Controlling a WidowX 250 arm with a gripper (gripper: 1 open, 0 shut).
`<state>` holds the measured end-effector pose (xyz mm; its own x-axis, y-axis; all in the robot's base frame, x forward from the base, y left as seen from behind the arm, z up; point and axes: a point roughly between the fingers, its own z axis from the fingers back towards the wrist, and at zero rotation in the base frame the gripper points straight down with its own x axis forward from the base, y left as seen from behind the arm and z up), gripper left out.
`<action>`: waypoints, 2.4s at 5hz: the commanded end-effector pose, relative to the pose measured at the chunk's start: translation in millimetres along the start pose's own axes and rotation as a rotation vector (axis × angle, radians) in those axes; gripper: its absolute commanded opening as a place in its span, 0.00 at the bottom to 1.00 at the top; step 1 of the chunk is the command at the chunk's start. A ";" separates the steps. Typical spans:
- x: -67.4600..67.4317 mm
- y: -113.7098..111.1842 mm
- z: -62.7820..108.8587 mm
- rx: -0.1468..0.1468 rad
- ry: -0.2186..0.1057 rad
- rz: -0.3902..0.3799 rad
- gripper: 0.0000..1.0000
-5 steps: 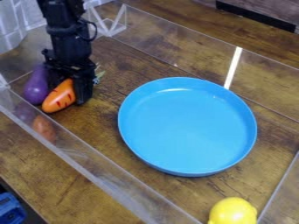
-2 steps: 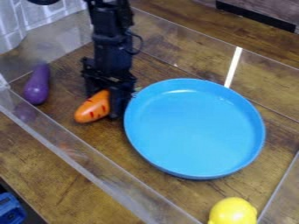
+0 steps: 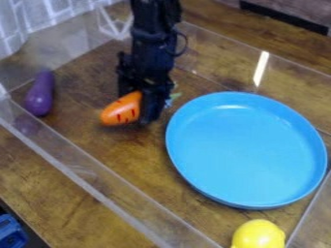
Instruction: Move the carrot to the right side
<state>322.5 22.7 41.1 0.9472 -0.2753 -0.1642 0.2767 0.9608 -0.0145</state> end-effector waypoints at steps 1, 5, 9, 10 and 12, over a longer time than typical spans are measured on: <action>5.9 5.8 27.4 0.056 -0.052 0.008 0.00; 9.3 22.7 33.5 0.145 0.005 -0.040 0.00; -14.7 52.5 16.7 0.195 0.036 -0.083 0.00; -17.1 58.2 21.7 0.207 0.053 -0.049 0.00; -28.7 66.0 31.1 0.232 0.074 -0.022 0.00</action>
<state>313.5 89.3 51.5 0.9055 -0.2943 -0.3057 0.3562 0.9187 0.1705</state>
